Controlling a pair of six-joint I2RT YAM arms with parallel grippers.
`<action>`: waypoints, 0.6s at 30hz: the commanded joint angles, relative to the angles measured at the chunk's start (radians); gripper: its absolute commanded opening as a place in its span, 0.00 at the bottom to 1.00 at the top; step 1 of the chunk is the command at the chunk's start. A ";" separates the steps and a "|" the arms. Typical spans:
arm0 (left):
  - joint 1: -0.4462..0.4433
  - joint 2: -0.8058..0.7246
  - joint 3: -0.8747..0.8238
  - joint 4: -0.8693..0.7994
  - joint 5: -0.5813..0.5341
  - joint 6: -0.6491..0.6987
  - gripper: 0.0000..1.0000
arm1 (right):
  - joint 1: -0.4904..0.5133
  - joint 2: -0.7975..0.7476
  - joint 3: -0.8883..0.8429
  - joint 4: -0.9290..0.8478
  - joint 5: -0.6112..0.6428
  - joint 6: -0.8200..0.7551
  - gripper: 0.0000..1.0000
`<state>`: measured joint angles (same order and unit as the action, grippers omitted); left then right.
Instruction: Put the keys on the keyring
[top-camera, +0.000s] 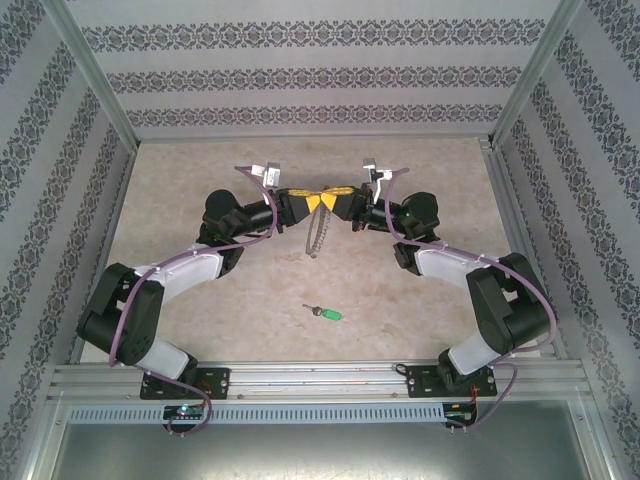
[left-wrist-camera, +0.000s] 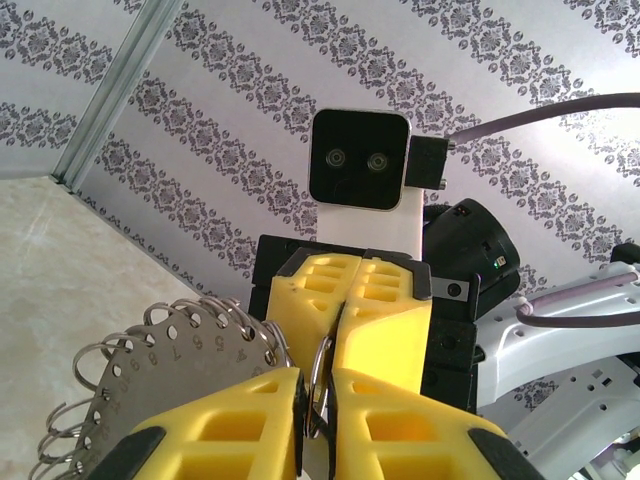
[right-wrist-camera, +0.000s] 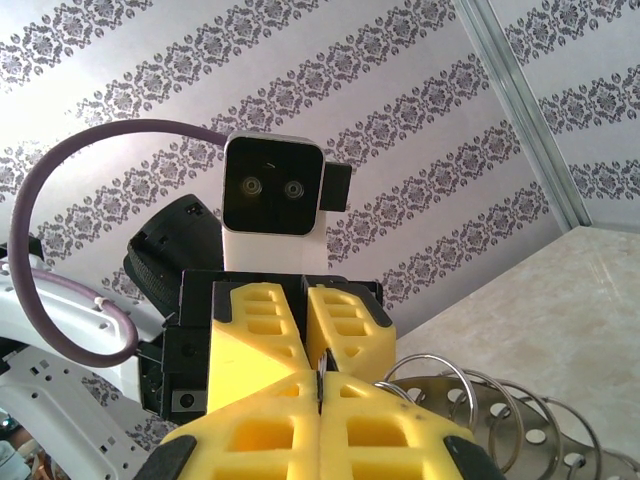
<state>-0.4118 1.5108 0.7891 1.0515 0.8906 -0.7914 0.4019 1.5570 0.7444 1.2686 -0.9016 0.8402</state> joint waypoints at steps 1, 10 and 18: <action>0.007 0.007 -0.008 0.085 0.029 -0.008 0.14 | 0.002 0.003 0.030 0.064 0.012 0.008 0.00; 0.006 0.007 0.003 0.073 0.038 0.007 0.00 | -0.004 0.000 0.025 0.054 0.019 0.013 0.06; 0.007 -0.102 -0.016 -0.188 -0.022 0.260 0.00 | -0.086 -0.129 -0.083 -0.048 0.130 0.034 0.60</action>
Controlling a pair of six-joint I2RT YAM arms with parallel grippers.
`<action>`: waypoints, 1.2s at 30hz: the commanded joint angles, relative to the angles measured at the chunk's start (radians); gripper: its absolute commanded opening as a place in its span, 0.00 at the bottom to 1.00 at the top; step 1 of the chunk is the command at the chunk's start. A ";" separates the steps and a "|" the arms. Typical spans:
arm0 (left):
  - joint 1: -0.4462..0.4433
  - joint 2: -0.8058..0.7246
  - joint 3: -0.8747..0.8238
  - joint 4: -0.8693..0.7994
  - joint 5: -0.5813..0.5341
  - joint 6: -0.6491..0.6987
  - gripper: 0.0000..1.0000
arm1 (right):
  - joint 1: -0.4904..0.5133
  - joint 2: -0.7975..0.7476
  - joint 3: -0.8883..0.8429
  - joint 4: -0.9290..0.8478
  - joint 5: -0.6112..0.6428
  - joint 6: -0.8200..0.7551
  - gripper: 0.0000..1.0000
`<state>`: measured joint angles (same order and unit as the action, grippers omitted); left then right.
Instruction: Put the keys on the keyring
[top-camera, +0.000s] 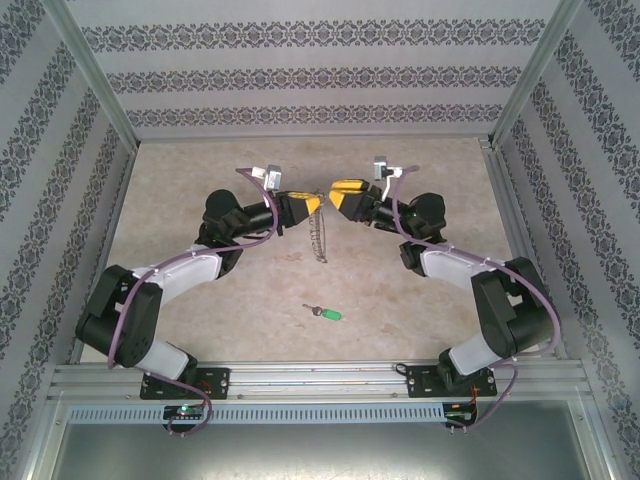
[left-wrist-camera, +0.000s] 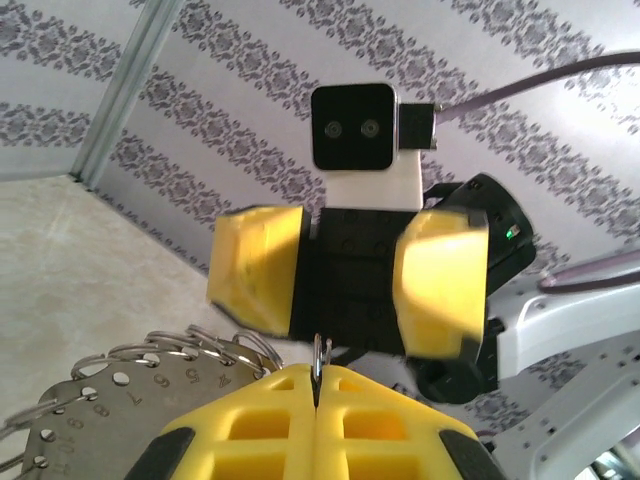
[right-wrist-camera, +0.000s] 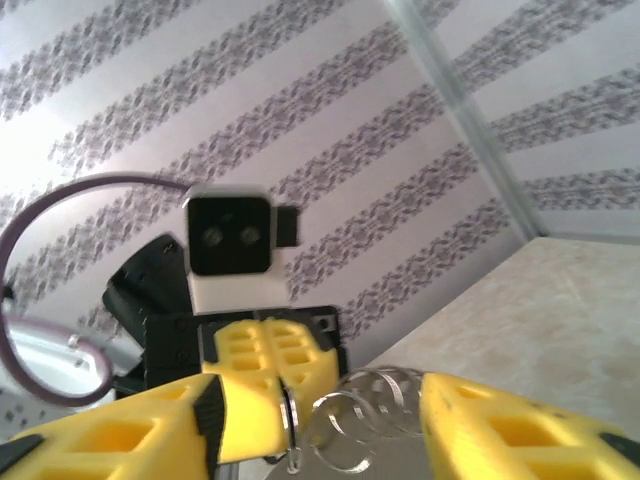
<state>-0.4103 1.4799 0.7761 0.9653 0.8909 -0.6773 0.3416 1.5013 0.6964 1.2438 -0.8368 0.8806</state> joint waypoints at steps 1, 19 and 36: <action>0.005 -0.086 -0.001 -0.146 -0.033 0.185 0.00 | -0.036 -0.106 -0.054 -0.066 0.085 -0.026 0.62; -0.056 -0.143 -0.184 0.100 -0.232 0.586 0.00 | -0.028 -0.543 -0.241 -0.900 0.533 -0.301 0.98; -0.121 -0.126 -0.230 0.122 -0.307 0.820 0.00 | 0.011 -0.553 -0.337 -0.953 0.634 -0.296 0.98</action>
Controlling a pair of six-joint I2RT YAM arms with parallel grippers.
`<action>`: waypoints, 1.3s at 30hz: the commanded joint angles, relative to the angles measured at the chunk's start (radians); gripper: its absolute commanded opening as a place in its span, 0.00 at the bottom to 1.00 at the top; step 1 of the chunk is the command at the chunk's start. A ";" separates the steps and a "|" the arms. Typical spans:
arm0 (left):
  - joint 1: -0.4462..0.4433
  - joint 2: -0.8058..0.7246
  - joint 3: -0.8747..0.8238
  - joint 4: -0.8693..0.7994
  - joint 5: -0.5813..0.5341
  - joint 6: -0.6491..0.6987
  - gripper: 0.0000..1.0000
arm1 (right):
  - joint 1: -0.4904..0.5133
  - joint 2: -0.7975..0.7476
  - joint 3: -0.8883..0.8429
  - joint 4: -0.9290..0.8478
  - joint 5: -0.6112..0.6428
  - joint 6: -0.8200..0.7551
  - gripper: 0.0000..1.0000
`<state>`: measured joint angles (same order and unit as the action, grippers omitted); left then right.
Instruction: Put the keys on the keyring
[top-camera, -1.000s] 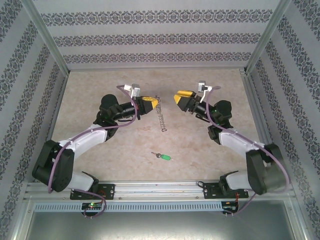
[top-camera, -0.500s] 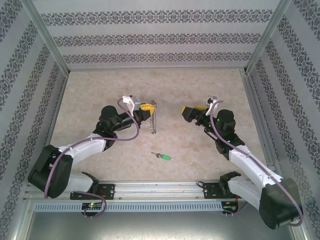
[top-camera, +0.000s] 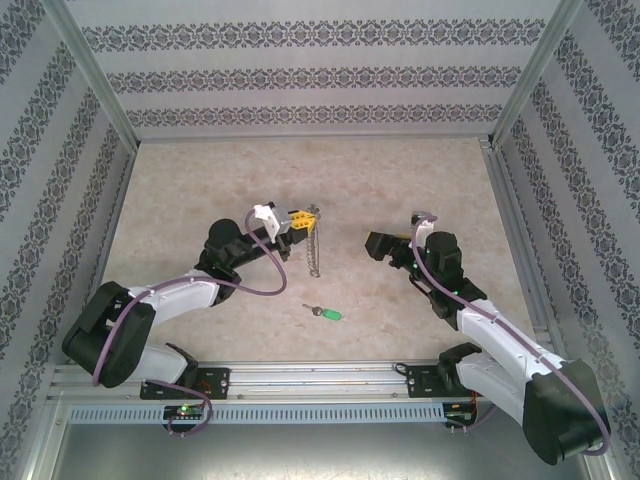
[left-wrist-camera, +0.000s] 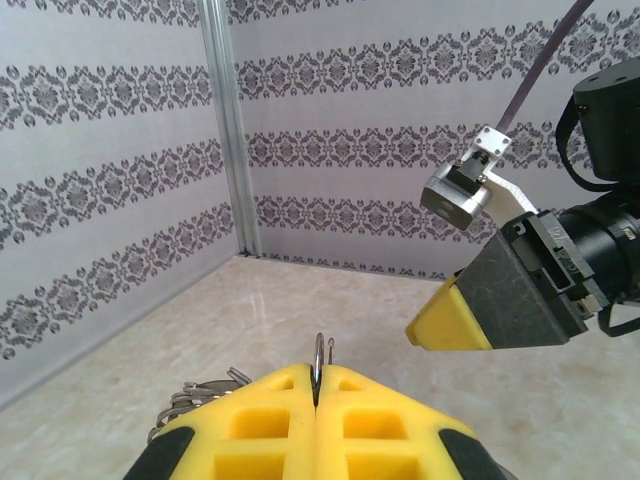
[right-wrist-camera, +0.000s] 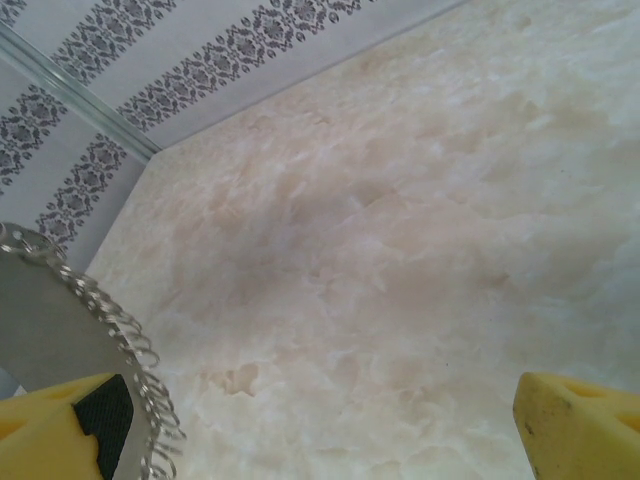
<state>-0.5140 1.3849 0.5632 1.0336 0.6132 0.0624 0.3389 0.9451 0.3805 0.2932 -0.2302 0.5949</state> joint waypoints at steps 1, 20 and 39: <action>-0.018 -0.033 -0.021 0.054 -0.038 0.090 0.00 | 0.017 0.006 -0.026 0.002 0.027 -0.008 0.98; -0.027 -0.092 -0.119 0.087 -0.235 0.078 0.00 | 0.279 0.086 -0.043 -0.203 0.021 -0.074 0.77; -0.027 -0.242 -0.183 -0.012 -0.394 0.063 0.00 | 0.635 0.409 0.195 -0.296 0.268 -0.371 0.43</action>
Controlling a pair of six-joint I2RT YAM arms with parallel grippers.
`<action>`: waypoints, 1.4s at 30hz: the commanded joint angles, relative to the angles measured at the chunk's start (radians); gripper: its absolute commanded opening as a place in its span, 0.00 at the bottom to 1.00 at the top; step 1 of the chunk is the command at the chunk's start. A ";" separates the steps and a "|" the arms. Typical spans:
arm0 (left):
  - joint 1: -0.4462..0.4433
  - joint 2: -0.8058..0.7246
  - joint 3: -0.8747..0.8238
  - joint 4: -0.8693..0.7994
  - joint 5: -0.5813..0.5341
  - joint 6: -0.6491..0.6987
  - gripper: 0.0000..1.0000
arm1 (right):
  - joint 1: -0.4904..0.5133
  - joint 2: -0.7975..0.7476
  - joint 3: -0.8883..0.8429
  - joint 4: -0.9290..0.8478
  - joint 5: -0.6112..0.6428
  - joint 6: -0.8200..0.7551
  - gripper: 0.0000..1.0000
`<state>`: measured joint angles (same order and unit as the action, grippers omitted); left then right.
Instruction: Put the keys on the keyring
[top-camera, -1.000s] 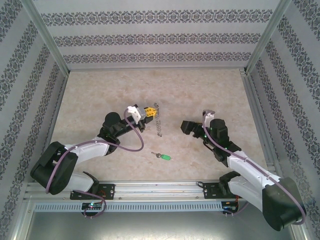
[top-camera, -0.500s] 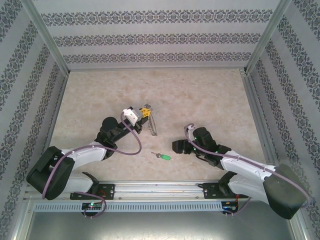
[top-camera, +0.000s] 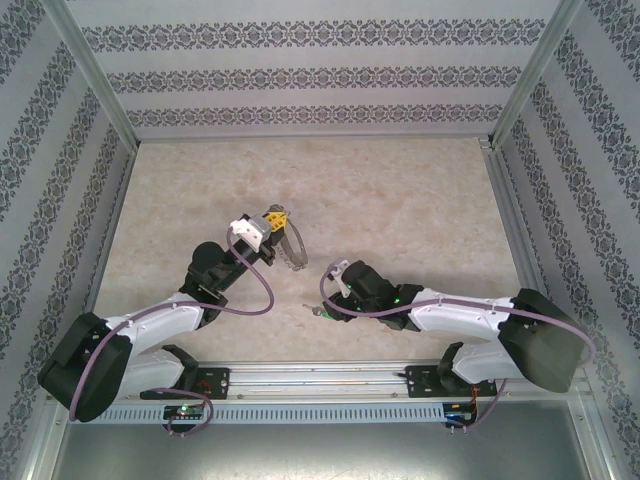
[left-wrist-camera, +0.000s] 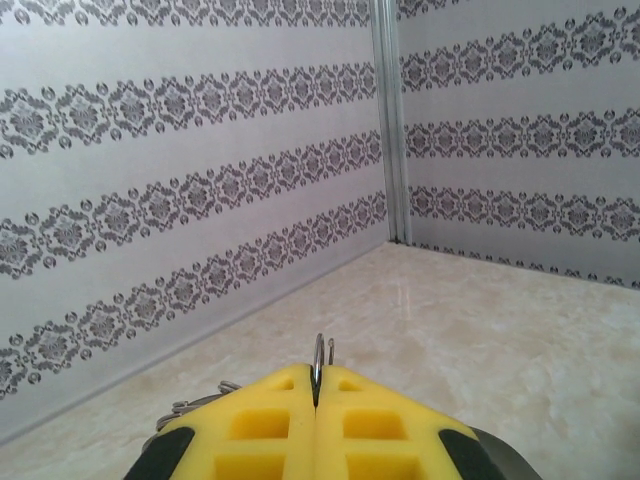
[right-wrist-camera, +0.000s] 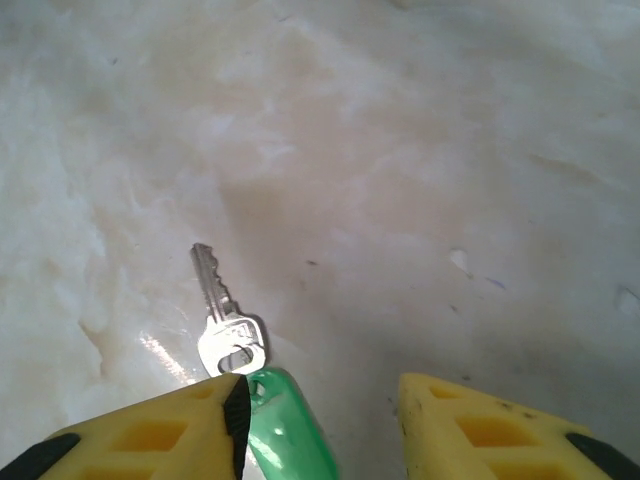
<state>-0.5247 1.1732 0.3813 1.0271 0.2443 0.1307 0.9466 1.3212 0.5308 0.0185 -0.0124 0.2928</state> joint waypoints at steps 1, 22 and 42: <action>-0.017 -0.033 -0.001 -0.010 -0.027 -0.003 0.00 | 0.036 0.053 0.055 -0.023 0.053 -0.075 0.42; -0.017 -0.084 -0.011 -0.021 -0.057 -0.005 0.00 | 0.071 -0.180 0.042 -0.142 0.436 0.039 0.98; -0.017 -0.089 0.004 -0.031 -0.052 0.000 0.00 | 0.040 -0.145 0.081 -0.260 0.286 -0.024 0.75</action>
<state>-0.5293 1.1095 0.3706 0.9722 0.1970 0.1310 0.9916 1.1431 0.5762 -0.1978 0.3576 0.2913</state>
